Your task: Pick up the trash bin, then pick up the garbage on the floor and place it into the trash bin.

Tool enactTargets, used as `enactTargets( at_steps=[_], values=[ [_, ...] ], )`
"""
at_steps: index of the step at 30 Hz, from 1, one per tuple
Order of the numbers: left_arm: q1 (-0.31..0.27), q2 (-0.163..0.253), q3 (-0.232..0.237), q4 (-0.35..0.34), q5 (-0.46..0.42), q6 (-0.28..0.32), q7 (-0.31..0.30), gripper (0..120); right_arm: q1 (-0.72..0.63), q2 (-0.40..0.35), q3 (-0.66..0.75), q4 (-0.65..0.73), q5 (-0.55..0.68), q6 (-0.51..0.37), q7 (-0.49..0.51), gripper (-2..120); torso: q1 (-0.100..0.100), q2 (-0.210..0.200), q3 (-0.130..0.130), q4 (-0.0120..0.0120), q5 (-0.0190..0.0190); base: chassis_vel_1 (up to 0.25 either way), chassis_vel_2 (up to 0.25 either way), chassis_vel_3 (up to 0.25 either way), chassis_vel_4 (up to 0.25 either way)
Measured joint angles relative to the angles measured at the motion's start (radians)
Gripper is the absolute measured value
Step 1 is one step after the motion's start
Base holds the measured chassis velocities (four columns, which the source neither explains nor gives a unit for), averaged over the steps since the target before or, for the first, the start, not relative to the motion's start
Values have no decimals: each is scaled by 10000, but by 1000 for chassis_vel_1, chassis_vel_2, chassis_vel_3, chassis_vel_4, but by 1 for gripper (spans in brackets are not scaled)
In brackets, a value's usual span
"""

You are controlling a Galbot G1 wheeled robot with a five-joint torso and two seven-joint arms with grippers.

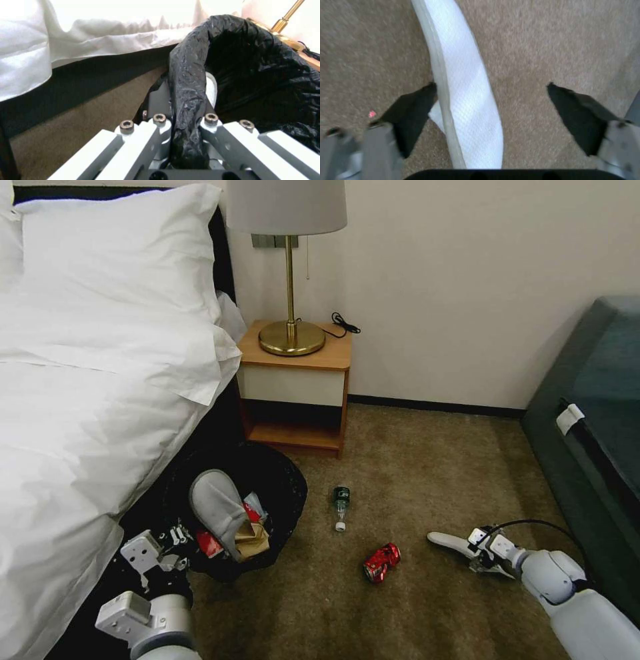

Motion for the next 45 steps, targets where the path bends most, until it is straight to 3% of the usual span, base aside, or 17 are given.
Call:
enactTargets(
  at_steps=[1, 6, 9, 13, 17, 19, 21, 27, 28, 31, 33, 45],
  values=[
    [0, 0, 0, 0, 0, 0, 0, 4, 0, 0, 0, 0, 0, 0, 0, 85, 0, 0, 0, 0, 0, 0, 0, 0, 0],
    [39, 0, 7, -21, 12, 0, 0, 4, 359, 309, 14, -691, -197, 276, -121, 62, 0, 0, 0, 0, 0, 0, 0, 0, 0],
    [51, 2, 1, -28, 12, 0, 1, 4, 465, 413, -12, -884, -289, 312, -145, 57, 0, 0, 0, 1, 0, 0, 0, 0, 0],
    [80, 23, -83, -64, 6, 0, 1, 4, 794, 748, -92, -1507, -636, 425, -119, 38, 0, 0, 0, 1, 0, 0, 0, 0, 0],
    [87, 33, -103, -67, -5, 0, 1, 4, 898, 887, -98, -1724, -759, 485, -88, 30, 0, 0, 0, 1, 0, 0, 0, 0, 0],
    [70, 41, -121, -67, -27, -1, 3, 4, 928, 961, -106, -1820, -816, 525, -41, 18, 0, 0, 0, 1, 0, 0, 0, 0, 0],
    [55, 41, -117, -65, -36, -1, 5, 4, 873, 939, -116, -1737, -799, 530, -30, 16, 0, 0, 0, 1, 0, 0, 0, 0, 0],
    [-15, 41, -103, 24, -50, -1, 9, 4, 376, 575, -185, -713, -398, 485, -20, 30, 0, 0, -1, 0, -3, 0, 0, 0, 0],
    [-45, 39, -92, 57, -53, -2, 9, 4, 121, 413, -222, -190, -219, 457, -20, 38, 0, 1, -1, 0, -1, 0, 0, 0, 0],
    [-59, 37, -83, 68, -54, -2, 10, 4, 2, 342, -238, 35, -164, 436, -20, 42, -1, 0, -1, 0, -1, 0, 0, 0, 0],
    [-71, 37, -60, 74, -57, -1, 15, 4, -275, 196, -250, 425, -129, 369, 43, 55, -2, 0, -1, -1, 0, 0, 0, 0, 0],
    [-90, 59, -83, 82, -95, 0, 19, 4, -250, 279, -157, 127, -264, 367, 109, 99, -2, 1, -1, 0, 0, 0, 0, 0, 0]
  ],
)
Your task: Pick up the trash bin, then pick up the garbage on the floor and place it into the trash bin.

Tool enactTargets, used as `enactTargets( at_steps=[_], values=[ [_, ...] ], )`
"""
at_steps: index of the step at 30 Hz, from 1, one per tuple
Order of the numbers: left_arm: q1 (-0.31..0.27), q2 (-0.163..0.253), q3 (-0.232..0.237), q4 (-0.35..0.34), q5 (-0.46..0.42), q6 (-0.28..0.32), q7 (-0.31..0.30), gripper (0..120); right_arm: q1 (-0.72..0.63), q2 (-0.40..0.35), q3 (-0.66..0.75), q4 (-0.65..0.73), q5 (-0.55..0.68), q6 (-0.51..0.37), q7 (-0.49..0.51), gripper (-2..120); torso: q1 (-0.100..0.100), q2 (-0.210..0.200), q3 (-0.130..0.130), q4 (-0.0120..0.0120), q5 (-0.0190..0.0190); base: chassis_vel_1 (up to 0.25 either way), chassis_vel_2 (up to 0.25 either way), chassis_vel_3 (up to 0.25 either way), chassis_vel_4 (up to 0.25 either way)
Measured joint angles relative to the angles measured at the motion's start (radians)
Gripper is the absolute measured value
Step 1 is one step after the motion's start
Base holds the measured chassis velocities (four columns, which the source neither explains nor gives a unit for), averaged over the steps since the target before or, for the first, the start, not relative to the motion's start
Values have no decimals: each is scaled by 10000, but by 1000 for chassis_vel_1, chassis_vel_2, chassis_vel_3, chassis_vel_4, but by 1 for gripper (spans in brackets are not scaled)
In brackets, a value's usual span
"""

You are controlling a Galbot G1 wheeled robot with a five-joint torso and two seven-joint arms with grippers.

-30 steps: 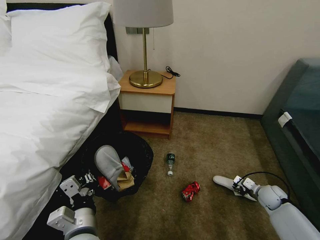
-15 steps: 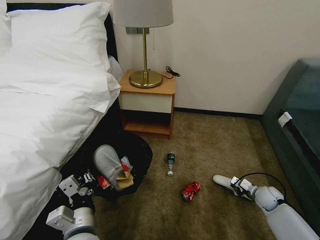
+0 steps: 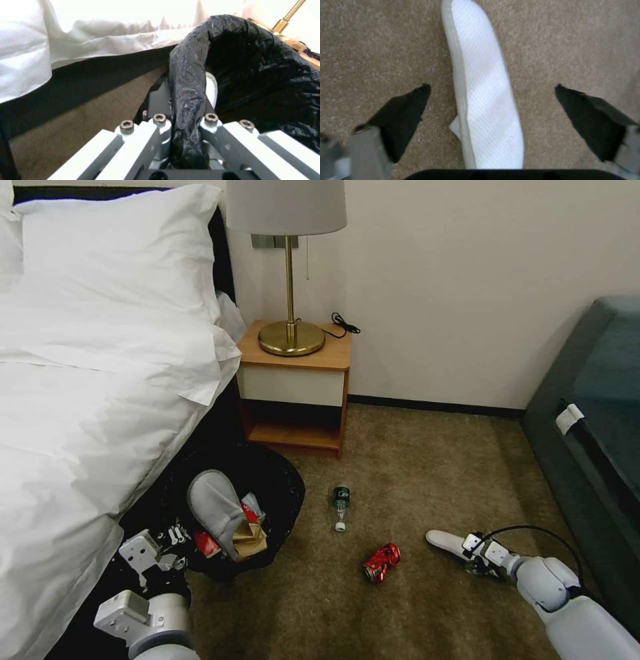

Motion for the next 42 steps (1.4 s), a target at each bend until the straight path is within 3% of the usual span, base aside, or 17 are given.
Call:
enactTargets(
  at_steps=[8, 17, 26, 28, 33, 42],
  values=[
    [-13, -1, -20, 18, -4, 0, 0, 4, 441, 468, -129, -778, -296, 37, -6, 95, 0, 0, 0, 0, 0, 0, 0, 0, 0],
    [-24, -18, -44, 51, -10, 4, 3, 4, 982, 1129, -231, -1822, -855, 117, -70, 59, 0, -1, 1, 1, 0, 0, 0, 0, 0],
    [-56, -43, -18, 89, -20, 10, 4, 4, 1068, 982, -48, -2036, -971, 168, -94, 31, 1, -1, 0, 1, 1, 0, 0, 0, 0],
    [-67, -51, 15, 89, -16, 24, 6, 4, 961, 814, 29, -1891, -972, 171, -94, 18, 0, 0, 0, 0, 0, 0, 0, 0, 0],
    [-55, -55, 63, 86, 2, 32, 9, 4, 783, 553, 173, -1647, -974, 183, -54, 2, 1, 0, 0, 0, 0, 0, 0, 0, 0],
    [10, -18, 41, 7, 8, 33, 14, 4, 289, 124, 332, -659, -405, 462, 582, 0, 0, 0, 1, -1, 0, 0, 0, 0, 0]
  ],
)
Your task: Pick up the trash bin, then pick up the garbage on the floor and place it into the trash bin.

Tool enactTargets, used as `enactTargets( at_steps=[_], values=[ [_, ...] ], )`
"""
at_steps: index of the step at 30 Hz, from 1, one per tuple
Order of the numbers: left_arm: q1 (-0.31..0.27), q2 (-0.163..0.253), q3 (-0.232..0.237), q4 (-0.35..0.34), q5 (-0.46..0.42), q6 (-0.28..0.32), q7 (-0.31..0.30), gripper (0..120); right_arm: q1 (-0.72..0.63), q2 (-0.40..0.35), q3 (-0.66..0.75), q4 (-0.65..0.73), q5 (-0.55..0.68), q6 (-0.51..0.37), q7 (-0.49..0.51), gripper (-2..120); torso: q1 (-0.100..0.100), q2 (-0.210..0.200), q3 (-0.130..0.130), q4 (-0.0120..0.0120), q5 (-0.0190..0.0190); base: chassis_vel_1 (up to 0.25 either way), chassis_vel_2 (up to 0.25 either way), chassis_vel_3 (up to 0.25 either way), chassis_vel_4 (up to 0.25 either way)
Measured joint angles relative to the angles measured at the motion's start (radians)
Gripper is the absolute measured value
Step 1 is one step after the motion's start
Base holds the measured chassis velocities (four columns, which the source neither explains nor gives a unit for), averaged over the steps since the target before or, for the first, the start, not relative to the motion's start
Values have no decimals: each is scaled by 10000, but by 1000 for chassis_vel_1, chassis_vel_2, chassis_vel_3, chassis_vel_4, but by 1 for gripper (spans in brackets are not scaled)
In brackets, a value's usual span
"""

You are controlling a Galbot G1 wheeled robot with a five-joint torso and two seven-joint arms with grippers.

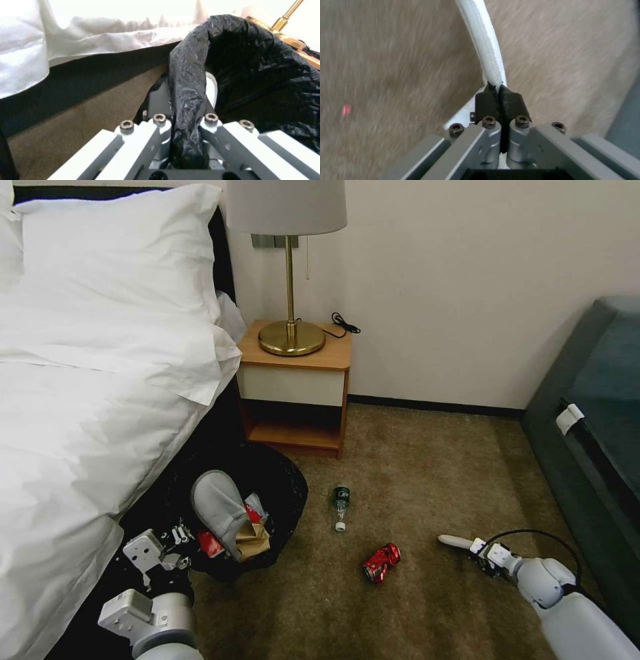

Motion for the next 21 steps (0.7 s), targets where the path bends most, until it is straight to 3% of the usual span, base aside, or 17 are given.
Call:
enactTargets(
  at_steps=[9, 11, 13, 14, 18, 21],
  values=[
    [51, 36, 71, 0, -21, 379, -153, 4, -495, -224, -139, 1984, 1732, 450, 1576, 0, 0, 0, -1, 1, -1, 0, 0, 0, 0],
    [76, 53, 134, -2, -57, 569, -240, 4, -502, -224, -198, 2310, 2156, 844, 1801, 0, 0, 0, 0, -1, -1, 0, 0, 0, 0],
    [101, 91, 221, 5, -141, 884, -415, 4, -420, -159, -347, 2876, 3450, 1804, 2095, 0, 0, 0, -1, 1, -1, 0, 0, 0, 0],
    [115, 121, 315, 58, -209, 1073, -510, 4, -311, -85, -471, 3273, 4333, 2503, 2107, 0, 0, 0, -1, 3, -1, 0, 0, 0, 0],
    [127, 134, 440, 120, -322, 1255, -582, 4, -153, 36, -602, 3666, 5300, 3357, 1789, 0, 0, 0, 0, 3, -3, 0, 0, 0, 0],
    [122, 132, 704, 230, -603, 1527, -650, 4, 60, 317, -940, 4499, 7455, 4426, 424, 0, 0, 0, 0, 3, -3, 0, 0, 0, 0]
  ],
)
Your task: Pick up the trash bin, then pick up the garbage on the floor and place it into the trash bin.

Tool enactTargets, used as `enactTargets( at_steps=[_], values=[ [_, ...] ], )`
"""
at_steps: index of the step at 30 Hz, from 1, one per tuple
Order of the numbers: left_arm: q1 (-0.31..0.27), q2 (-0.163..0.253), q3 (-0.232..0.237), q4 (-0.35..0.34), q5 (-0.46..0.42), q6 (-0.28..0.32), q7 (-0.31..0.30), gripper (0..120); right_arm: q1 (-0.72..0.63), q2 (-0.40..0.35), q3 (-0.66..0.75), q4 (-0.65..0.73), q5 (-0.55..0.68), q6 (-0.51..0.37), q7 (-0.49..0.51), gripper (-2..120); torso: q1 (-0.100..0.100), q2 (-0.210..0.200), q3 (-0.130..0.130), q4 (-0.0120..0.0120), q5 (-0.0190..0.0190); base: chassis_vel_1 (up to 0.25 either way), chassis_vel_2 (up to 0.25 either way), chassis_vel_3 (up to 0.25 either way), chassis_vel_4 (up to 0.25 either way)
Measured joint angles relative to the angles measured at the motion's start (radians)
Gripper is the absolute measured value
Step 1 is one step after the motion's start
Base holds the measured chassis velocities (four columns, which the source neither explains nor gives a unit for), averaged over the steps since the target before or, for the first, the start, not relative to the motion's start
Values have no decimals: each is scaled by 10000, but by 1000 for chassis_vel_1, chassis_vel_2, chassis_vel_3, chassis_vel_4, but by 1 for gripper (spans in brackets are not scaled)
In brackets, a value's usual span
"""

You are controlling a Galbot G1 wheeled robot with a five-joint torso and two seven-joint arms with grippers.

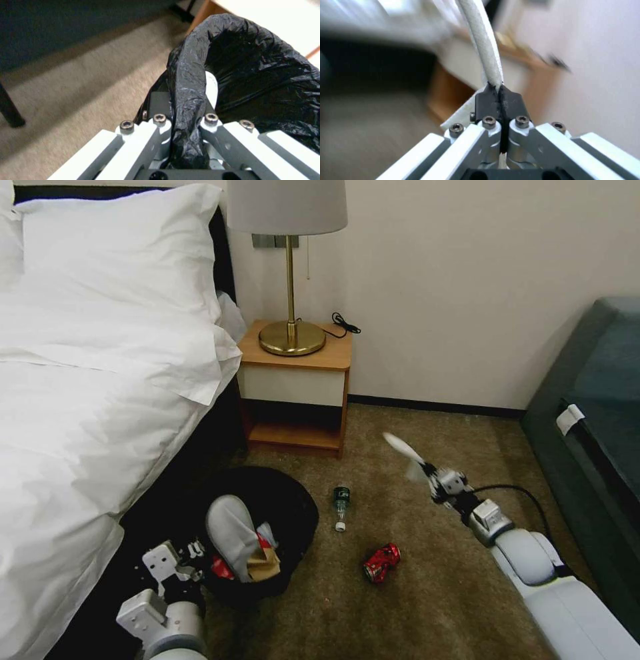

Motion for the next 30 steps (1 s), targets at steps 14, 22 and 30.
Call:
enactTargets(
  at_steps=[14, 22, 30],
  values=[
    [-108, 6, 480, 108, -869, 557, 305, 4, 67, 734, -1696, 1532, 3047, 449, -3343, 0, 0, 0, -1, -3, 1, 0, 0, 0, 0],
    [-145, -6, 593, 126, -895, 579, 483, 4, 128, 959, -2331, 1583, 3330, 316, -3583, 0, 0, 0, -1, -1, 2, 0, 0, 0, 0],
    [-73, -24, 805, -42, -825, 543, 605, 4, -120, 839, -2577, 1387, 2851, 374, -3923, 0, 0, 0, 0, -2, 2, 0, 0, 0, 0]
  ],
)
